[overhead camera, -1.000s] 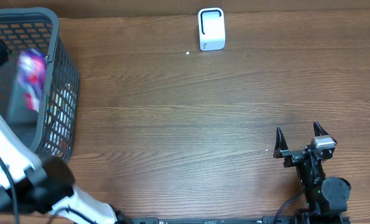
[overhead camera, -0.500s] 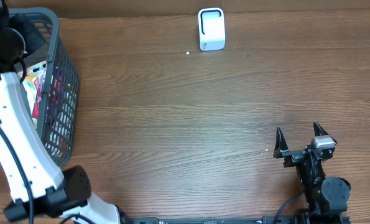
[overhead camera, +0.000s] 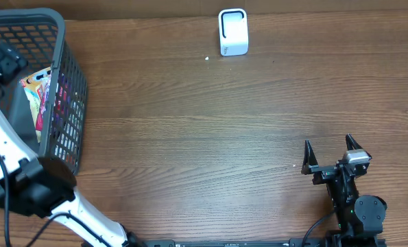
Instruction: Scan the item barcode
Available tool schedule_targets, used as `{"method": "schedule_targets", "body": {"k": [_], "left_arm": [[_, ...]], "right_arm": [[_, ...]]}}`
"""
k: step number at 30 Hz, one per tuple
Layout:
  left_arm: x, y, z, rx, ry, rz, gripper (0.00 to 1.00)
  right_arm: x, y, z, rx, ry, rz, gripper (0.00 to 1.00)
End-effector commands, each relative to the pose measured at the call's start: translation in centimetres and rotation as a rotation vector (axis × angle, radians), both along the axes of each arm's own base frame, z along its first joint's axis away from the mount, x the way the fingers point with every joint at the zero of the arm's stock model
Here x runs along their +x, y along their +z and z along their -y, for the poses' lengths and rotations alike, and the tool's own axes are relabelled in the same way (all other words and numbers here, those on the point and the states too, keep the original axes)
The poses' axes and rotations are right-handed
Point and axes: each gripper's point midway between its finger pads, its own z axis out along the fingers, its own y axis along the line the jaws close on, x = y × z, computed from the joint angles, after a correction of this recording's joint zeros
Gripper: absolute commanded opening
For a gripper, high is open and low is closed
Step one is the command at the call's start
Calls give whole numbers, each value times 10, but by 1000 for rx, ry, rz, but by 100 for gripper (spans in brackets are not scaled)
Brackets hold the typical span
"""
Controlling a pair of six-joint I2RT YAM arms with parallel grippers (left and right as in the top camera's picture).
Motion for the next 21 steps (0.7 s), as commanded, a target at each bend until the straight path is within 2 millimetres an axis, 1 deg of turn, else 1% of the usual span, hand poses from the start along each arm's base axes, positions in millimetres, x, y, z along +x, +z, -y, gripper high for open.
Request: {"method": "schedule_targets", "body": {"k": [1, 6, 9, 13, 16, 20, 21], "left_arm": [[18, -41, 24, -135, -199, -33, 86], [24, -88, 35, -249, -283, -102, 89], [22, -116, 38, -302, -308, -158, 90], [18, -144, 41, -352, -323, -220, 90], [13, -164, 43, -388, -339, -268, 84], [2, -191, 45, -429, -330, -356, 82], [-1, -197, 45, -438, -328, -378, 80]], "right_arm": [[0, -2, 4, -1, -18, 4, 100], [0, -2, 4, -1, -18, 4, 100], [0, -2, 4, -1, -18, 4, 100], [0, -2, 4, -1, -18, 4, 100], [0, -2, 4, -1, -18, 4, 100], [0, -2, 4, -1, -18, 4, 100], [0, -2, 4, -1, -18, 4, 100]]}}
